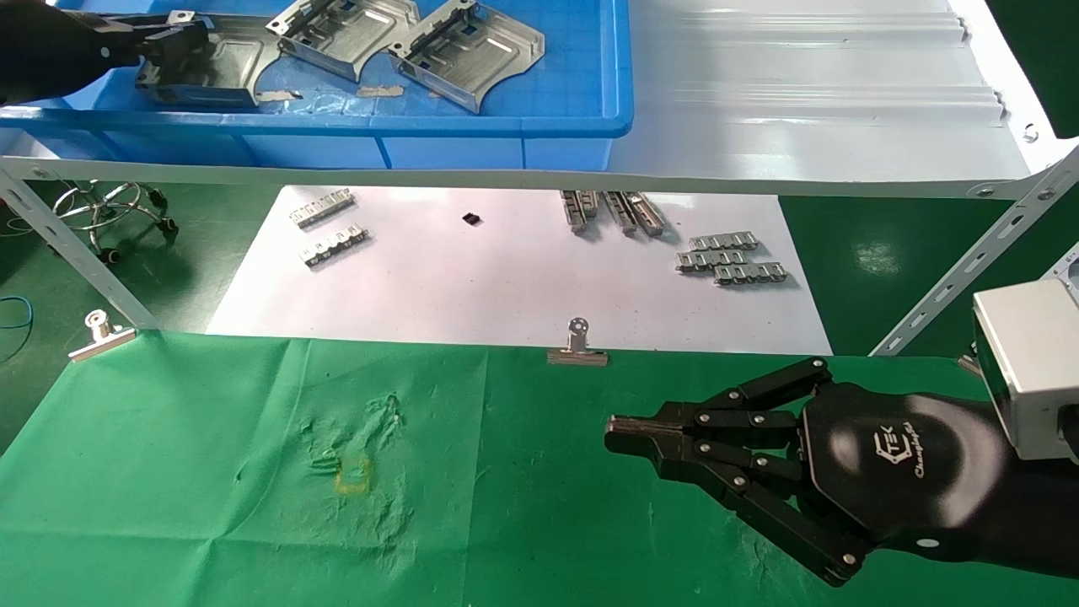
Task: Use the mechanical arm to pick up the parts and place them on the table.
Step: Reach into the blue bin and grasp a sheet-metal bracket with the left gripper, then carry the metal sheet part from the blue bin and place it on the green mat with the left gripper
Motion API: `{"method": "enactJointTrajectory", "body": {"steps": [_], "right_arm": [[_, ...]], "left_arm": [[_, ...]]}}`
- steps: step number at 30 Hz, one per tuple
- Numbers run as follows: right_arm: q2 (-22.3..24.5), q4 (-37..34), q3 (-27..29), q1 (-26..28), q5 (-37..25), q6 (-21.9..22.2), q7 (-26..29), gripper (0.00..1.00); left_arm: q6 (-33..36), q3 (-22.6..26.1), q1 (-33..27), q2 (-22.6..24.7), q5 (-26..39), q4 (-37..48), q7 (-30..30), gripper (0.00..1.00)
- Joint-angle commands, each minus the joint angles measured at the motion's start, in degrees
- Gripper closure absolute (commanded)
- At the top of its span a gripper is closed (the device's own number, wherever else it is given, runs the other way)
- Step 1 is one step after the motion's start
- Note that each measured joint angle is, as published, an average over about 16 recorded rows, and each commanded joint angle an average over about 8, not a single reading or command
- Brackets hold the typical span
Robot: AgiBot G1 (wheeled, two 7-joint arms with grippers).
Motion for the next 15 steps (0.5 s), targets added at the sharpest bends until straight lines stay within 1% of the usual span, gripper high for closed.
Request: {"method": "enactJointTrajectory", "body": {"steps": [1,9,15], "right_arm": [[0.0,0.0,0.0,0.0,0.0,0.0,0.0,1.0],[0.0,0.0,0.0,0.0,0.0,0.0,0.0,1.0],[0.0,0.0,0.0,0.0,0.0,0.0,0.0,1.0]], "left_arm": [[0.3,0.0,-0.1,-0.2,0.1,0.0,0.0,1.0],[0.2,-0.9,0.1,-0.7,-1.3,-1.2,1.1,1.0],[1.5,-2.9,0.7,-1.7,-4.2,-4.1,3.1,1.0]]}}
